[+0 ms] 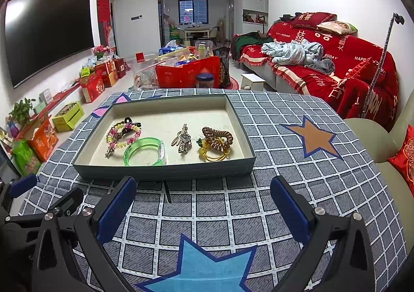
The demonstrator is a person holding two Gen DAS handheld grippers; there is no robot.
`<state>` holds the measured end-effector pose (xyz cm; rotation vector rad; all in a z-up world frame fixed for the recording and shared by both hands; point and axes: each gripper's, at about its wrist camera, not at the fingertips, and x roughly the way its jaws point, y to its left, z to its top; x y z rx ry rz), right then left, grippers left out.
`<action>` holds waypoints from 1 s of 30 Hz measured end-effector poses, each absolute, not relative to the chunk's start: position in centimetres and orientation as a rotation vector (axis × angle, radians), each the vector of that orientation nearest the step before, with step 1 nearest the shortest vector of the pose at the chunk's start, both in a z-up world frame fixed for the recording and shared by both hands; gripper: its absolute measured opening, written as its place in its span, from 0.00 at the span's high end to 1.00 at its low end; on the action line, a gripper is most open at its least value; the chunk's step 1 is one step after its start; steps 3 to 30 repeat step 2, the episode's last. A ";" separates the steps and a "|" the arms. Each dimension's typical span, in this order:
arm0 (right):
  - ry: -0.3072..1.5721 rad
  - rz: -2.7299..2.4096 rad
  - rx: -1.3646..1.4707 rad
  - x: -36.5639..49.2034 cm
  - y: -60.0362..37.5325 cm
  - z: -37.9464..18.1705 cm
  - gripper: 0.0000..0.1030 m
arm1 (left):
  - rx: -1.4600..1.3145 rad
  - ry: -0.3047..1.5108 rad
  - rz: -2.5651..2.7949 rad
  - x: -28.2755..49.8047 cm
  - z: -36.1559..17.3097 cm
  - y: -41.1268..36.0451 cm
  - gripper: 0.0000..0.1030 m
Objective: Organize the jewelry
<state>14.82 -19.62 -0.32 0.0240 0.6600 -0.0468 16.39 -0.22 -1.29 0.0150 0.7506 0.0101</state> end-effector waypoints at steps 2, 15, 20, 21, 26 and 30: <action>0.660 -0.046 0.025 14.8 -19.6 -0.3 0.00 | 0.017 0.751 0.003 16.4 -1.2 -0.3 0.00; 0.660 -0.046 0.025 14.8 -19.6 -0.3 0.00 | 0.017 0.751 0.003 16.4 -1.2 -0.3 0.00; 0.660 -0.046 0.025 14.8 -19.6 -0.3 0.00 | 0.017 0.751 0.003 16.4 -1.2 -0.3 0.00; 0.660 -0.046 0.025 14.8 -19.6 -0.3 0.00 | 0.017 0.751 0.003 16.4 -1.2 -0.3 0.00; 0.660 -0.046 0.025 14.8 -19.6 -0.3 0.00 | 0.017 0.751 0.003 16.4 -1.2 -0.3 0.00; 0.660 -0.046 0.025 14.8 -19.6 -0.3 0.00 | 0.017 0.751 0.003 16.4 -1.2 -0.3 0.00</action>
